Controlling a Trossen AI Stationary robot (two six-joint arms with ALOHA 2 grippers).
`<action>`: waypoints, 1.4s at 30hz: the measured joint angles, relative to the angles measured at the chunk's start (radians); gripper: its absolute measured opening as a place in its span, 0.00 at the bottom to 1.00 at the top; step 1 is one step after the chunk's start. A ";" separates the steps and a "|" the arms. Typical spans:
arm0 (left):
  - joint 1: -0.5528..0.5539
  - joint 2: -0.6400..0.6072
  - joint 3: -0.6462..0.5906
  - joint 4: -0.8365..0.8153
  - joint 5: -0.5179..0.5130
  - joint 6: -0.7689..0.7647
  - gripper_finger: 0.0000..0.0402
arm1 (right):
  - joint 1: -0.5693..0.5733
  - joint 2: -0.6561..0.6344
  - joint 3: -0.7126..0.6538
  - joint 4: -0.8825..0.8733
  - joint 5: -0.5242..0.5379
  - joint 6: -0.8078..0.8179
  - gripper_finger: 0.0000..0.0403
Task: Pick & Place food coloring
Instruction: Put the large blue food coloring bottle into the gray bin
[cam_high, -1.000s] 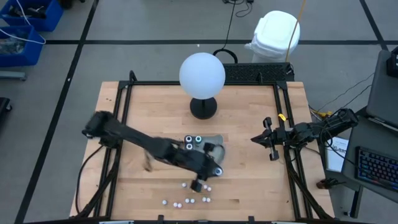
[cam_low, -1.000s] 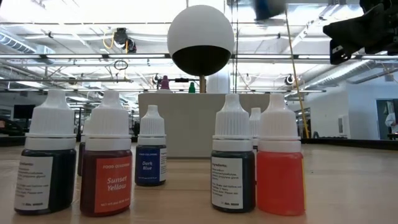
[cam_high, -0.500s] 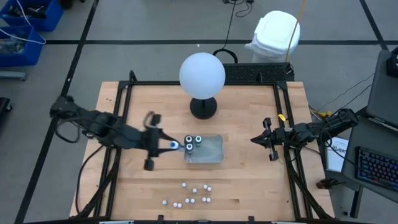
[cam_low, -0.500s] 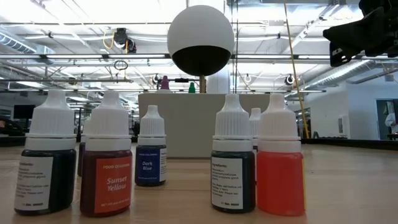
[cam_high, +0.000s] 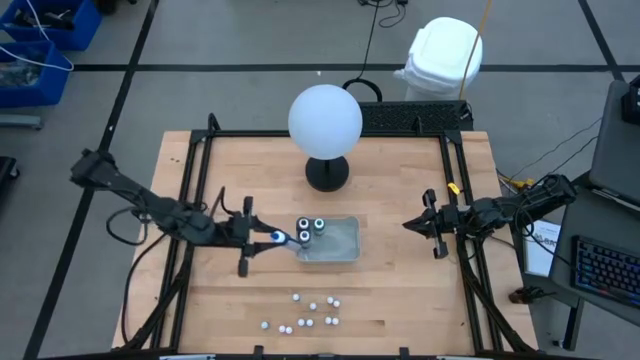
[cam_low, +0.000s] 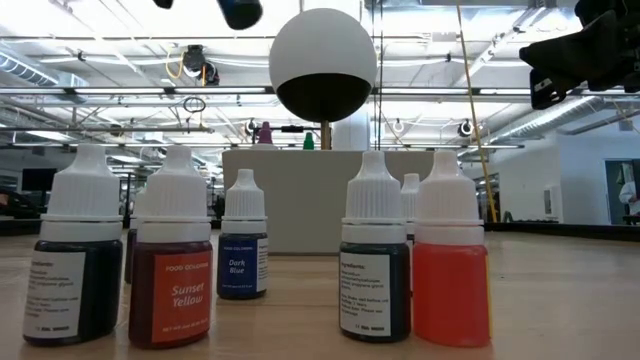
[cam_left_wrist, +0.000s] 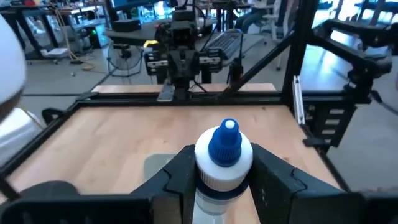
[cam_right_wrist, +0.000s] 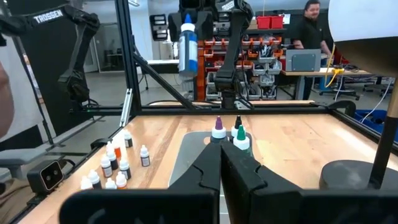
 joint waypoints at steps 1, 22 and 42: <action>0.004 0.020 -0.002 0.024 0.004 -0.001 0.30 | 0.000 0.000 0.000 0.000 0.000 0.000 0.00; 0.166 0.532 0.186 0.072 -0.063 -0.029 0.30 | 0.000 0.000 0.000 -0.004 0.050 0.000 0.00; 0.205 0.594 0.187 -0.020 0.053 -0.072 0.30 | 0.000 0.001 0.000 -0.019 0.049 0.000 0.00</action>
